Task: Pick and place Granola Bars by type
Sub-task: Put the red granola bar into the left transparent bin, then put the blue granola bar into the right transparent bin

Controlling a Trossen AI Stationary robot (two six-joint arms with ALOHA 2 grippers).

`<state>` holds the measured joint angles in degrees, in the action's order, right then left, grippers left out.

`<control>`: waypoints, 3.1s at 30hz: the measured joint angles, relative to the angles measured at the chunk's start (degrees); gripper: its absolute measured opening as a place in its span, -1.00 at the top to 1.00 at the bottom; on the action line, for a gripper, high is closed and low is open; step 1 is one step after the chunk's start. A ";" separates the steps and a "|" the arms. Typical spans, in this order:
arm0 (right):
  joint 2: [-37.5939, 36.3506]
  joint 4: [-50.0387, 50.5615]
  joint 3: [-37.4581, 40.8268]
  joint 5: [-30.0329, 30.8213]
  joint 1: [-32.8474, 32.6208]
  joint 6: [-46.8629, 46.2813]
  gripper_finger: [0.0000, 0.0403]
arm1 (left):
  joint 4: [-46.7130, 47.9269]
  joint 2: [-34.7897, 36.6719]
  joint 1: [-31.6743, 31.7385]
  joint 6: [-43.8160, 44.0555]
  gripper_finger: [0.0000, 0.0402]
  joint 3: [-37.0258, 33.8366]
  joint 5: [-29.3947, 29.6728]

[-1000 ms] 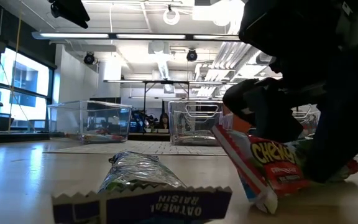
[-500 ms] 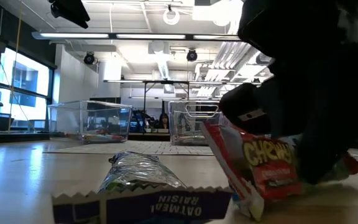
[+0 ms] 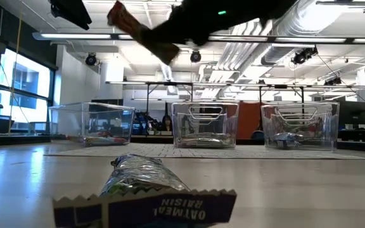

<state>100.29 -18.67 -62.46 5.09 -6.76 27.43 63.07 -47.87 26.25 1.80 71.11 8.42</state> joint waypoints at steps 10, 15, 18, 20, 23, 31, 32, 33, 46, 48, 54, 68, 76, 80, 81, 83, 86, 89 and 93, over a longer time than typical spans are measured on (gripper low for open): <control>15.80 -11.48 -20.41 -6.24 22.48 -15.52 0.71 | -0.68 -0.01 -0.01 2.98 -0.02 0.00 4.87; 26.67 4.02 -37.91 -4.31 24.77 -20.49 0.71 | -1.92 -0.01 -0.01 4.07 -0.02 0.00 12.09; 32.52 10.01 -46.21 -4.36 24.84 -22.95 0.71 | -1.05 -0.01 0.01 4.07 -0.02 0.00 14.63; 35.60 12.39 -50.81 -4.22 24.63 -22.94 0.70 | -1.01 -0.01 0.01 4.07 -0.02 0.00 14.70; 38.75 16.89 -55.62 -3.42 24.30 -23.62 0.70 | -0.97 -0.01 0.01 4.07 -0.02 0.00 14.70; 40.89 19.84 -57.50 -1.58 23.73 -23.66 0.70 | -0.72 -0.01 0.01 4.07 -0.02 0.00 14.70; 40.87 19.62 -57.50 -1.54 23.69 -23.50 0.70 | -0.72 -0.01 0.01 4.08 -0.02 0.00 14.70; 40.87 19.40 -57.50 -1.48 23.69 -23.24 0.70 | -0.72 -0.01 0.01 4.09 -0.02 0.00 14.67; 40.81 13.60 -57.48 -1.81 24.52 -29.79 0.70 | 0.63 -0.01 -0.01 4.52 -0.02 0.00 11.62; 40.81 13.59 -57.48 -1.24 24.59 -28.89 0.70 | 1.11 -0.01 0.01 4.52 -0.02 0.00 11.62; 40.81 13.26 -57.48 0.88 24.21 -28.53 0.70 | 1.24 -0.01 0.01 4.52 -0.02 0.00 11.58; 40.81 13.38 -57.48 0.70 21.79 -29.89 0.70 | 1.38 -0.01 0.01 4.52 -0.02 0.00 11.55; 40.70 11.53 -55.23 -2.62 22.20 -32.51 0.63 | 1.38 -0.01 -0.01 4.52 -0.02 0.00 11.55; 40.70 7.22 -52.31 -4.40 22.14 -32.40 0.50 | 1.38 -0.01 -0.01 4.52 -0.02 0.00 11.53; 40.70 6.81 -51.71 -4.44 22.15 -32.45 0.47 | 1.36 -0.01 -0.01 4.52 -0.02 0.00 11.53; 40.70 5.83 -50.56 -4.40 22.21 -32.51 0.42 | 1.37 -0.01 -0.01 4.52 -0.02 0.00 11.53; 40.70 0.95 -49.31 -5.61 22.26 -32.40 0.39 | 1.37 -0.01 -0.01 4.52 -0.02 0.00 11.53; 40.70 -6.41 -49.20 -10.24 22.23 -31.21 0.39 | 1.38 -0.01 -0.01 4.52 -0.02 0.00 11.53; 40.09 -14.79 -49.22 -18.36 21.66 -30.04 0.38 | 1.36 -0.01 -0.01 4.52 -0.02 0.00 11.53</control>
<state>140.38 -33.46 -111.68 -13.27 14.90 -2.61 64.42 -47.88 26.24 6.33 71.11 19.94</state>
